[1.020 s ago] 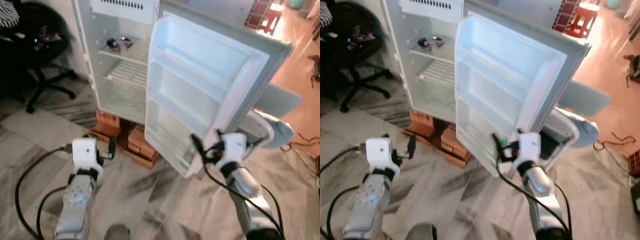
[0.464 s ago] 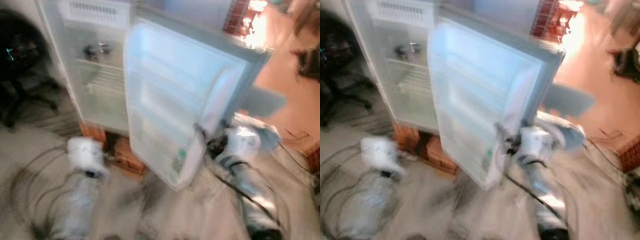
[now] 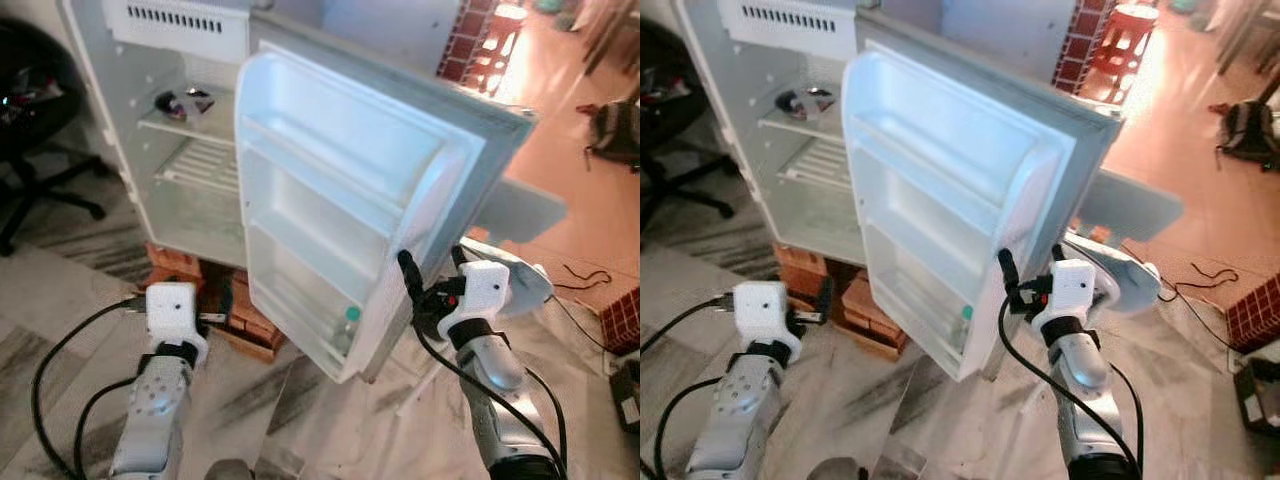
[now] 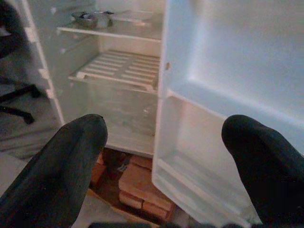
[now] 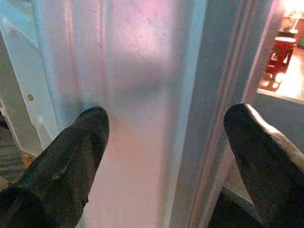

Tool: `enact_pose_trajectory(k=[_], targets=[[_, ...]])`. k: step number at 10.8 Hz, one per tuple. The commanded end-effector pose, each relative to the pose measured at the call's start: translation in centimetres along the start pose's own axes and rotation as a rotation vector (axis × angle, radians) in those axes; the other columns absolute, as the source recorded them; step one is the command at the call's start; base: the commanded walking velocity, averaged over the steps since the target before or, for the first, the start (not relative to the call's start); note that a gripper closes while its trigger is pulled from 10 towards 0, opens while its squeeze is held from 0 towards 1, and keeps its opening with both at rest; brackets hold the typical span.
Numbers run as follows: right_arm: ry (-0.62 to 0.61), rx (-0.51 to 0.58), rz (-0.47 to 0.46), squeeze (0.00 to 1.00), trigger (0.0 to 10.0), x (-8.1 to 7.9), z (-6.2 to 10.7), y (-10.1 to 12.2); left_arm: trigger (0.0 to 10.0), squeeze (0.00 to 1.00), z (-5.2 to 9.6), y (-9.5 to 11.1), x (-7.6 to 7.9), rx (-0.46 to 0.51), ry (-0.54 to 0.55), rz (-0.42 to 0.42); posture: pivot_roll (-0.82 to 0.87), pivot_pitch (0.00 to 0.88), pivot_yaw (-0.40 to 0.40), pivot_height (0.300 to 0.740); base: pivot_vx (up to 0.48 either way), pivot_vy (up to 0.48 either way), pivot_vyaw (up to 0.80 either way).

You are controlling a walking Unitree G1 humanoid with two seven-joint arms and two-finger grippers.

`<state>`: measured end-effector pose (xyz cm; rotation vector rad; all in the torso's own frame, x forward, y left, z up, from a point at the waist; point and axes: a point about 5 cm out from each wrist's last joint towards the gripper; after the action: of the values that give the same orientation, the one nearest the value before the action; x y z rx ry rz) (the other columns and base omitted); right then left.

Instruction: Restocking fridge

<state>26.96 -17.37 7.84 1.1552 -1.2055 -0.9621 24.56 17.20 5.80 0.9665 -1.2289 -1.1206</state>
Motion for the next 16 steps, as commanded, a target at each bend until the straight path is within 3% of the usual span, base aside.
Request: enact_pose_trajectory(k=[1,4,7,11,13,15,16], targets=[[-0.02,-0.008,-0.005,0.0,10.0,0.6,-0.2,-0.1,10.0,0.0,-0.1,-0.1,0.1,-0.005,-0.002,-0.008,0.13,0.035,-0.067,0.74,0.0,-0.412,0.0],[0.033,0.025,0.004,0.0,10.0,0.2,-0.8,0.5,10.0,0.0,-0.2,-0.2,0.0,-0.01,0.005,-0.011,0.13,0.034,-0.071,0.74,0.0,-0.434,0.26],[0.027,0.029,0.001,0.0,10.0,-0.1,-1.2,0.6,10.0,0.0,-0.3,-0.2,0.2,-0.005,0.005,0.0,0.13,0.033,-0.069,0.74,0.0,0.0,0.5],[-0.019,0.013,0.014,0.0,10.0,0.2,-2.0,0.5,10.0,0.0,0.9,-2.9,-0.4,-0.166,0.033,-0.038,0.14,0.034,-0.067,0.74,0.0,0.0,0.0],[-0.069,-0.002,0.014,0.0,10.0,0.7,-3.9,1.0,10.0,0.0,0.8,-3.3,0.0,-0.205,0.019,-0.063,0.14,0.032,-0.065,0.74,0.0,0.0,0.0],[-0.08,0.013,-0.106,0.0,10.0,0.5,-5.9,2.5,10.0,0.0,0.6,-3.3,0.1,-0.219,0.011,-0.061,0.15,0.027,-0.066,0.74,0.0,0.0,0.0],[0.156,0.126,-0.415,0.0,10.0,-2.1,-6.2,5.1,10.0,0.0,0.6,-3.4,0.2,-0.225,0.005,-0.062,0.15,0.026,-0.066,0.74,0.0,0.0,0.0]])
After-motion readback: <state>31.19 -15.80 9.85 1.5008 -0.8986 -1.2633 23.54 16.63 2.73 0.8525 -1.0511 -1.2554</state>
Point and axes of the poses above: a point about 5 cm out from each wrist's last joint towards the gripper, its own z axis pointing back from the gripper into the wrist, its own y axis along the axis of the wrist's last joint, x = y × z, and after that the axes turned 13 degrees about z, right-handed
